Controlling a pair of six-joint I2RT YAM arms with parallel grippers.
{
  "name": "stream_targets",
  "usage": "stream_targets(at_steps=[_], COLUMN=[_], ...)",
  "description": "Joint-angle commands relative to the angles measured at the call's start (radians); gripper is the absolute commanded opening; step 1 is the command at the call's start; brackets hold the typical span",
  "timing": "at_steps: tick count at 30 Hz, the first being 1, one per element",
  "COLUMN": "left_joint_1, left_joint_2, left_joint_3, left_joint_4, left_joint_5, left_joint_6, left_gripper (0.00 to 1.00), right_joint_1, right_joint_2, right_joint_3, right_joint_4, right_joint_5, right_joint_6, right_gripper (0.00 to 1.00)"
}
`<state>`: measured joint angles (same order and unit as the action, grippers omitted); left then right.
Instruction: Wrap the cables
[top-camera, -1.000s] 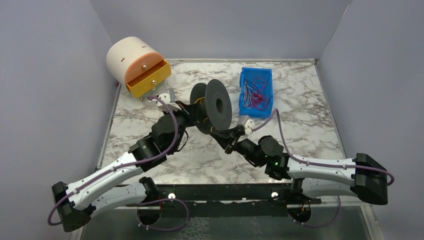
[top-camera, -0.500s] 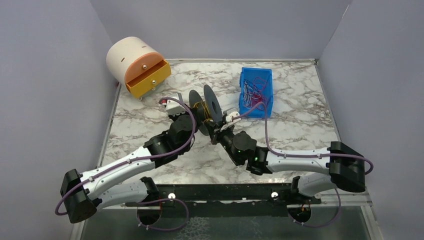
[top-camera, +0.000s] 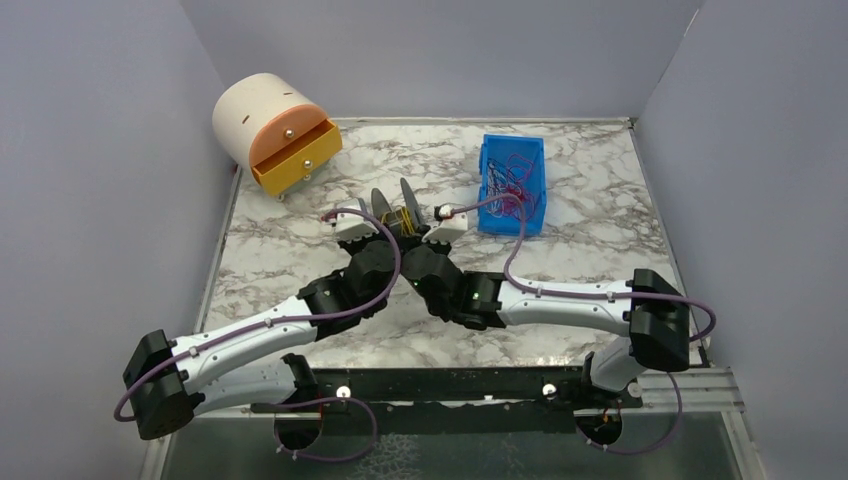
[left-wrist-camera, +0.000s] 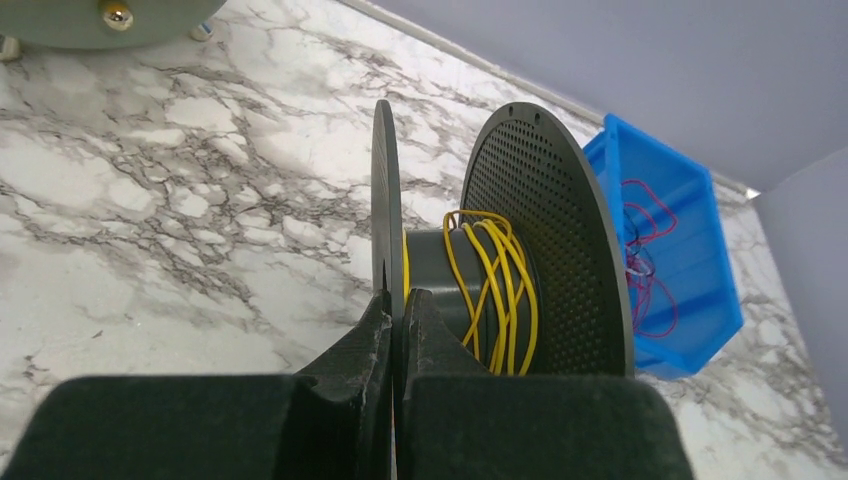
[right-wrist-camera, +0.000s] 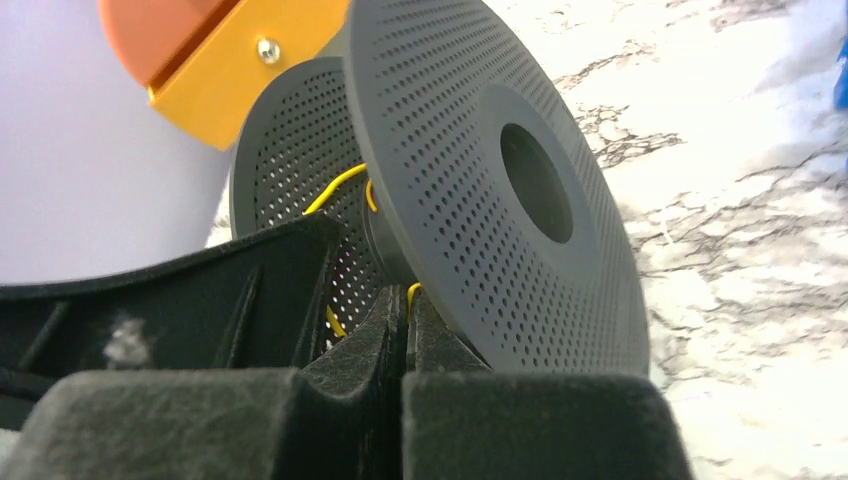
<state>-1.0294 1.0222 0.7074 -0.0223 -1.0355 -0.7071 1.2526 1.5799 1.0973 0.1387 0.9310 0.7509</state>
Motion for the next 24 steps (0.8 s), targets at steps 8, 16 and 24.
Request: stream_targets(at_steps=[8,16,24], left_joint_1=[-0.030,-0.028,-0.017], left_joint_2=[-0.026,-0.044,-0.042], left_joint_3=[-0.040,-0.047,-0.051], left_joint_4=[0.011,0.036,0.049], left_joint_5=[0.045,0.030,0.076], left_joint_6=[-0.025,-0.026,-0.081], left_gripper=[0.00,0.00,0.00], right_joint_1=[-0.027,-0.027,-0.027], right_joint_2=[0.116,0.070,0.003], right_joint_3=[0.225,0.176,0.106], right_joint_4=[-0.576,-0.574,-0.544], right_joint_5=[0.203,0.184,0.147], right_joint_6=[0.573,0.588,0.589], right_gripper=[0.01,0.14,0.24])
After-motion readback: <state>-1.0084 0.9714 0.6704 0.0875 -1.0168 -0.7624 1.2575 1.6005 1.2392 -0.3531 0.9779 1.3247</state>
